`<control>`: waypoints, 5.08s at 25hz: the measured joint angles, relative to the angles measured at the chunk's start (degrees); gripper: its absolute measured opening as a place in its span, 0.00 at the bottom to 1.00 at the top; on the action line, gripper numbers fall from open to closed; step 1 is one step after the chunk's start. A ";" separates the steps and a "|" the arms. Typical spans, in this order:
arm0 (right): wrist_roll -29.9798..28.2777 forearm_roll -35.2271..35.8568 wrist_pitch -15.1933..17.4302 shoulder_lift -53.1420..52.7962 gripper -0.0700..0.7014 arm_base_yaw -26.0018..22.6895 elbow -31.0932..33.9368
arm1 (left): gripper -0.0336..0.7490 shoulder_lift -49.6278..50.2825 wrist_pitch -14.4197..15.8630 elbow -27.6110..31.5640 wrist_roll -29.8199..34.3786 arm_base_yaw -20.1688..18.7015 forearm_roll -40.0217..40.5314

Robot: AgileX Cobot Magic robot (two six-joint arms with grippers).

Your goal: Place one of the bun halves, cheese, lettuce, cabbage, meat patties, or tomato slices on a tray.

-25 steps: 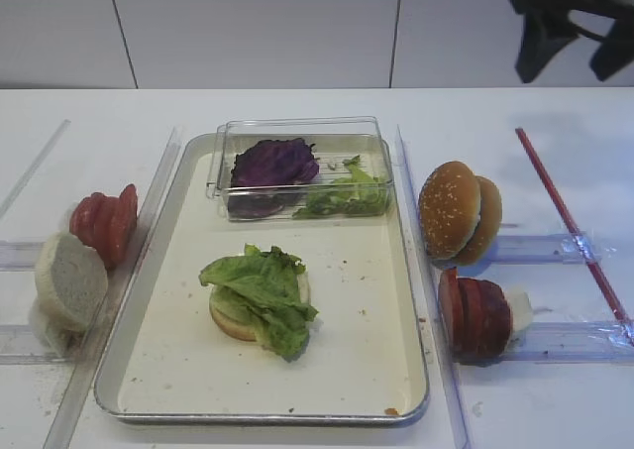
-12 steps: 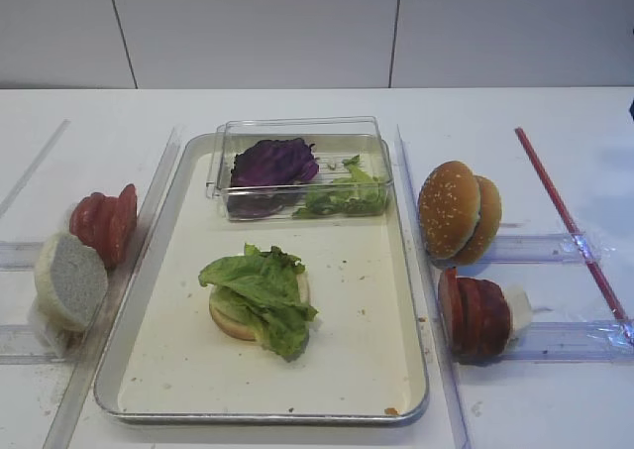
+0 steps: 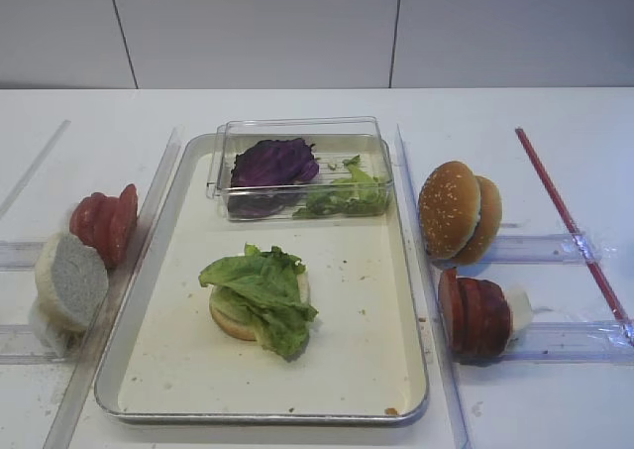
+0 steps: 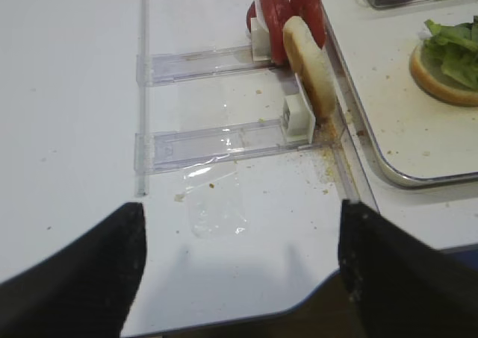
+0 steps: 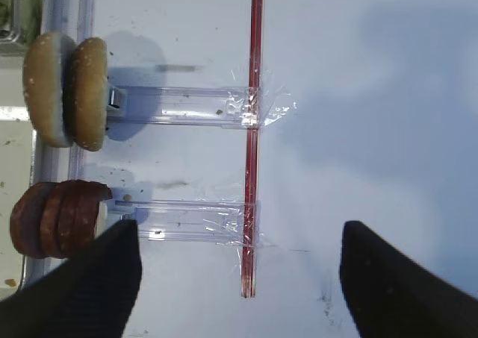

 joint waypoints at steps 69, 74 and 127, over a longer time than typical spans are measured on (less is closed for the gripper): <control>-2.48 -1.63 -5.47 -65.90 0.82 2.84 40.10 | 0.67 0.00 0.00 0.00 1.05 0.00 -0.21; -0.28 -3.22 -5.84 -65.90 0.82 2.91 40.10 | 0.67 0.00 0.00 0.00 1.05 0.00 -0.21; 0.96 -2.56 -5.91 -65.90 0.82 2.91 40.17 | 0.67 0.00 0.00 0.00 0.94 0.00 -1.02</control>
